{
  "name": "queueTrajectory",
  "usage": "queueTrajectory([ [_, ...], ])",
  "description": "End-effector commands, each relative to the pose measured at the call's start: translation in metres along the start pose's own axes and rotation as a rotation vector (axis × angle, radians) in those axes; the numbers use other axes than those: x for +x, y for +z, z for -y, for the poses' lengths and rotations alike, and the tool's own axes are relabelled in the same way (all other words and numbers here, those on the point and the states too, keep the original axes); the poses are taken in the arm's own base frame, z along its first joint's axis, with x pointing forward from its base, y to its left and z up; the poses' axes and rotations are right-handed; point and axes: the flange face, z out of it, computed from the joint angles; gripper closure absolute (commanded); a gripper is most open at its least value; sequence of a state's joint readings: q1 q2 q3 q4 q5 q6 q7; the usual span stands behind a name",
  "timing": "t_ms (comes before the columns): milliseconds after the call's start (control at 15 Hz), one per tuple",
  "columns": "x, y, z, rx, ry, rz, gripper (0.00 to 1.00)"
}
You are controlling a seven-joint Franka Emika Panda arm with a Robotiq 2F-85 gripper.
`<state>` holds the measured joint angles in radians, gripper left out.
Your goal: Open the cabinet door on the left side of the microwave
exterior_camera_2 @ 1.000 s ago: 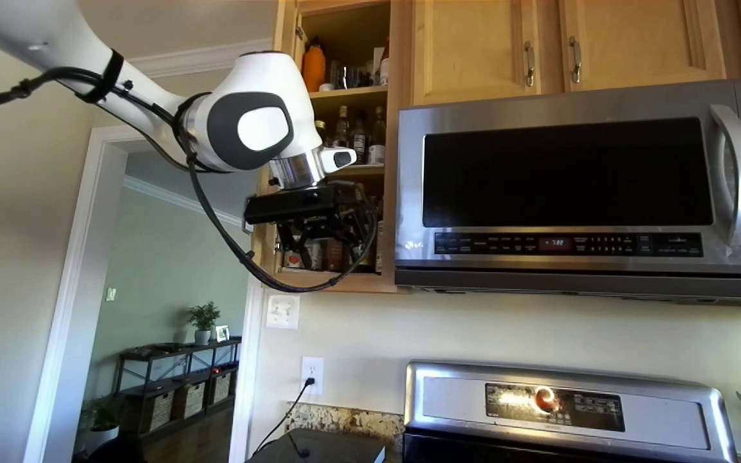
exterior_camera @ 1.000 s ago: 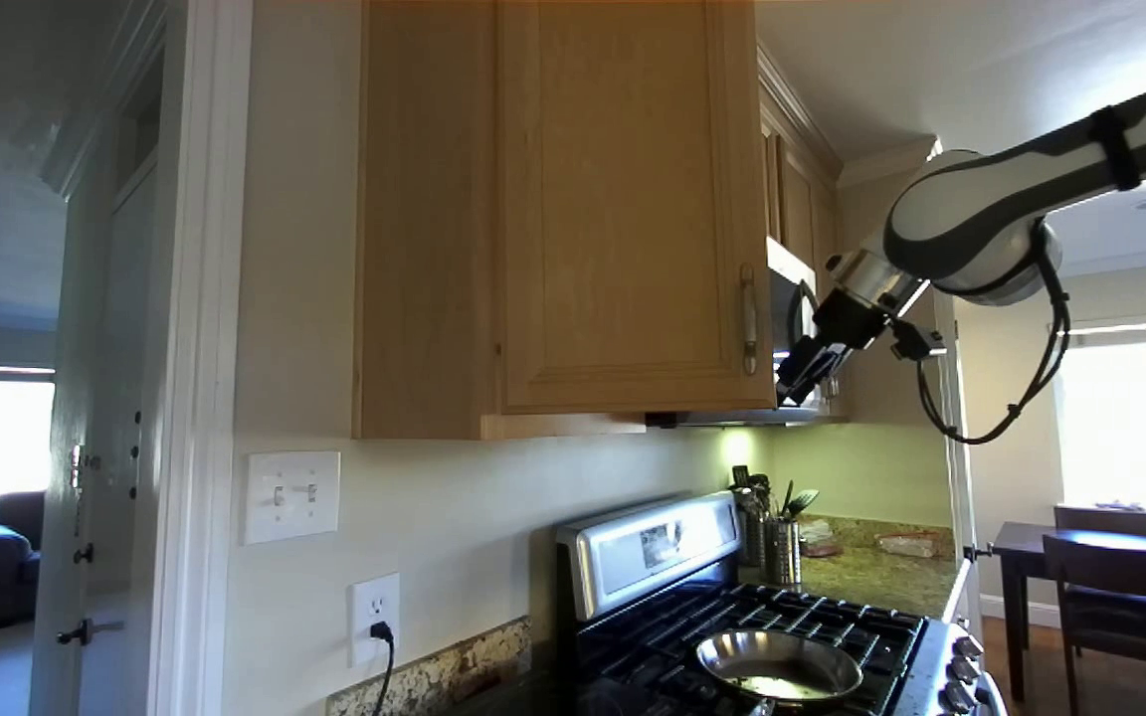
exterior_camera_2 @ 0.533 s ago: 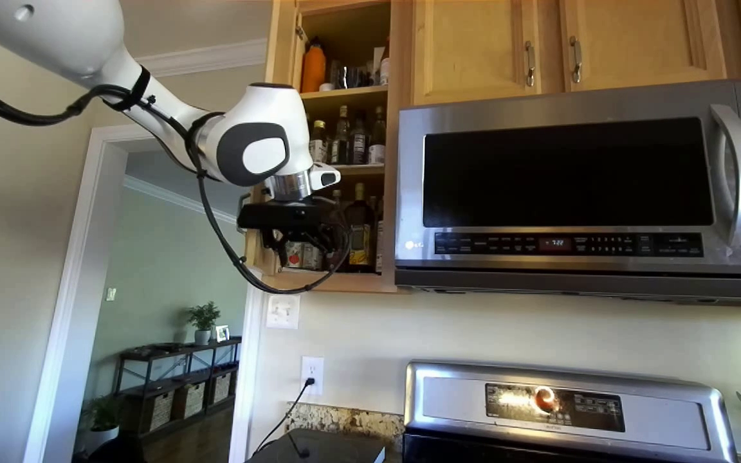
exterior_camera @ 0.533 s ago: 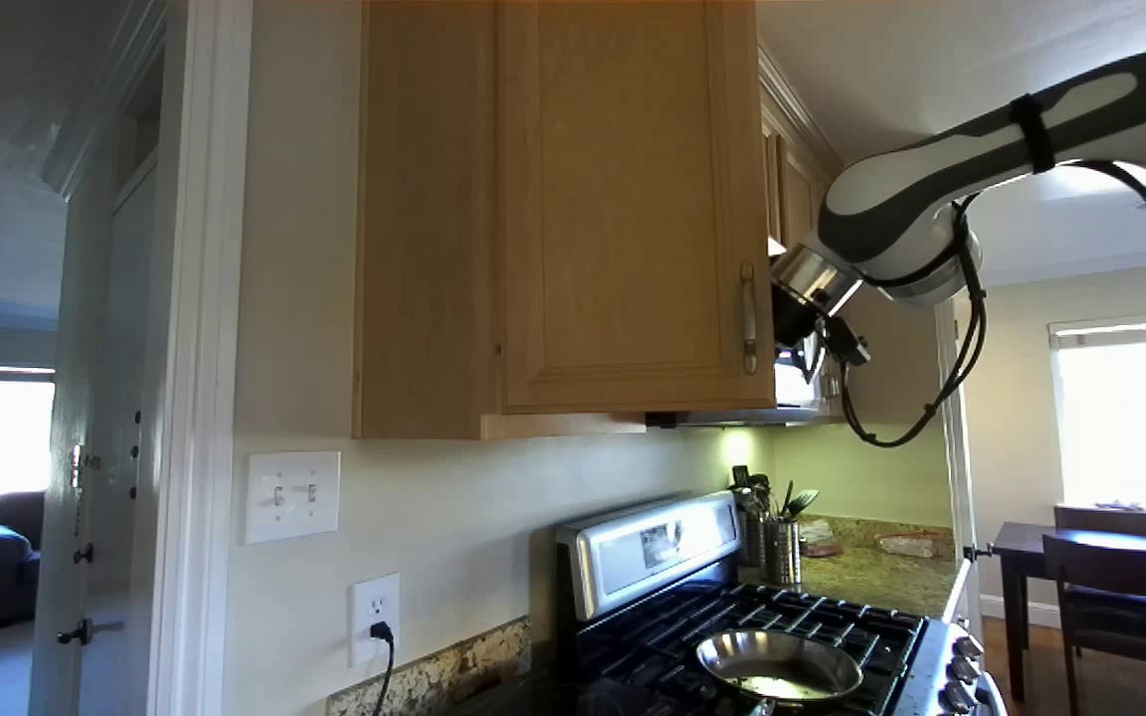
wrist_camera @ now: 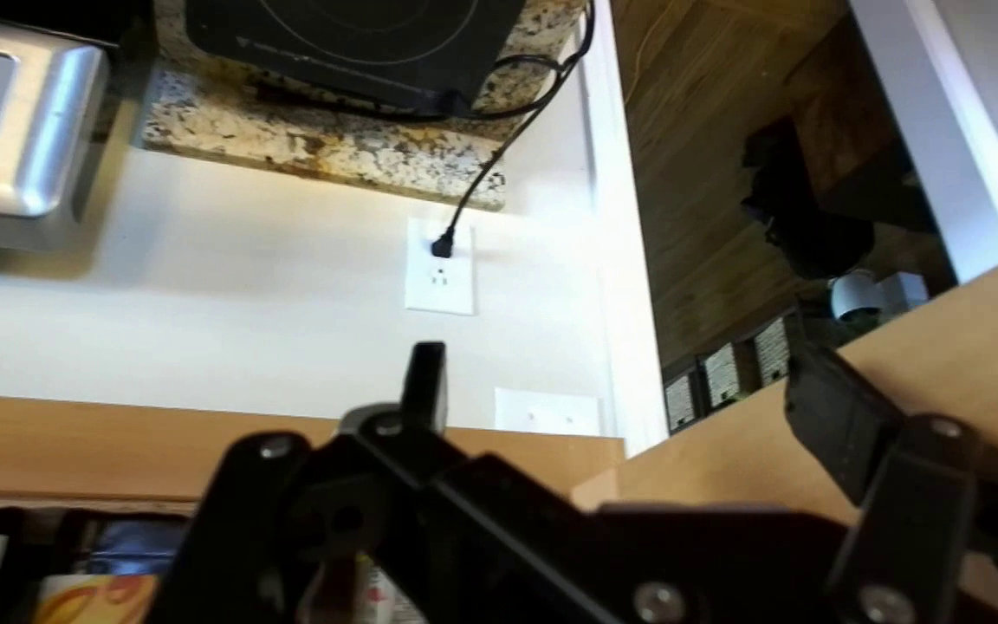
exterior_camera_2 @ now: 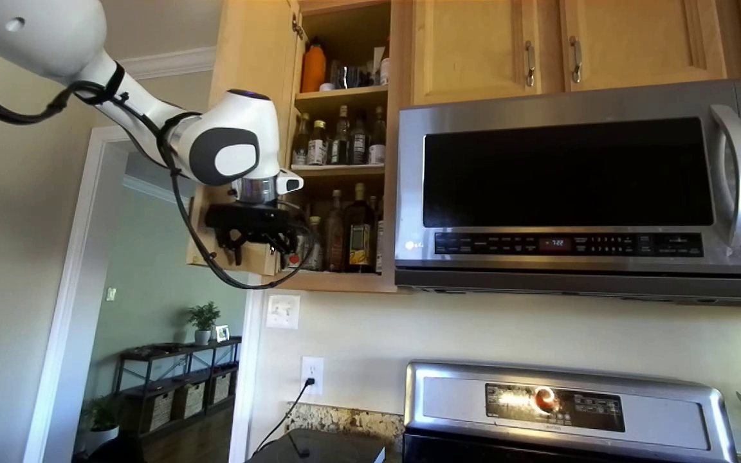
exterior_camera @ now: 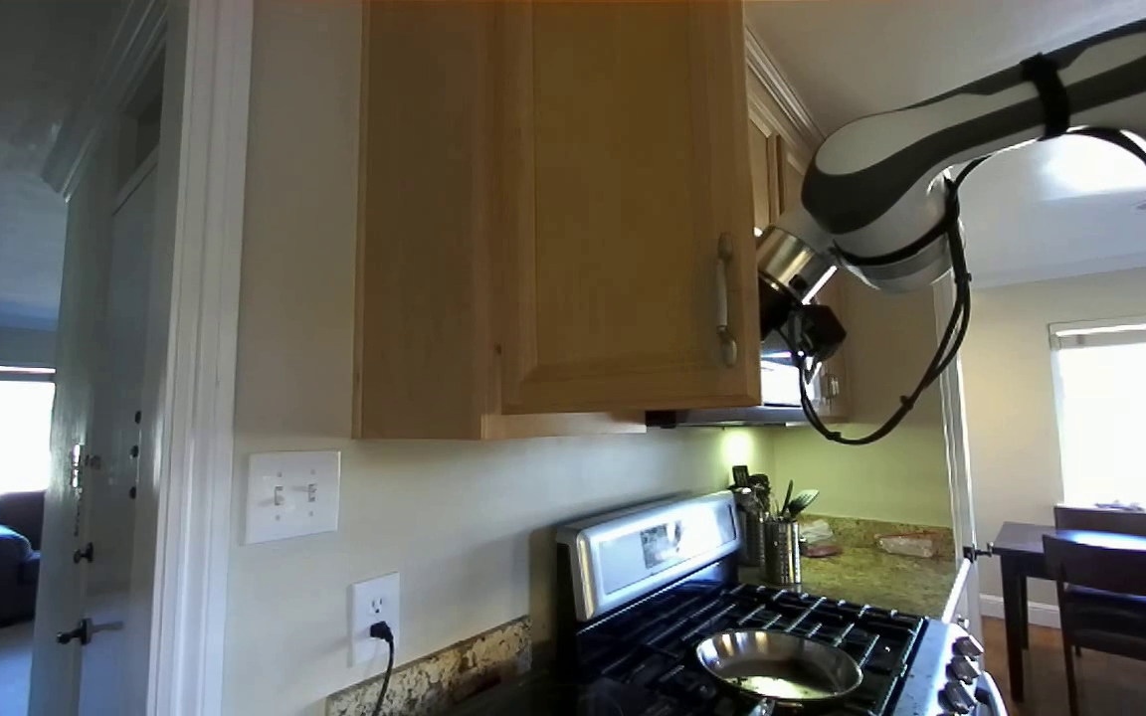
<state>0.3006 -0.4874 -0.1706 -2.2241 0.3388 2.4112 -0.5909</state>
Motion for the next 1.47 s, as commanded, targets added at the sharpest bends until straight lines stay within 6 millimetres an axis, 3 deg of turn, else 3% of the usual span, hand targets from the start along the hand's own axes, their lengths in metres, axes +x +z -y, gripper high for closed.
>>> queueTrajectory([
  [0,0.000,0.000,0.035,0.056,-0.070,0.000,0.00],
  [133,0.002,0.000,0.030,-0.003,-0.036,-0.023,0.00],
  [333,-0.010,0.001,0.013,-0.051,0.049,-0.018,0.00],
  [800,-0.072,0.028,-0.033,-0.151,0.275,0.162,0.00],
  [1067,-0.096,0.038,-0.040,-0.128,0.333,0.271,0.00],
  [1400,-0.095,0.043,-0.039,-0.096,0.317,0.291,0.00],
])
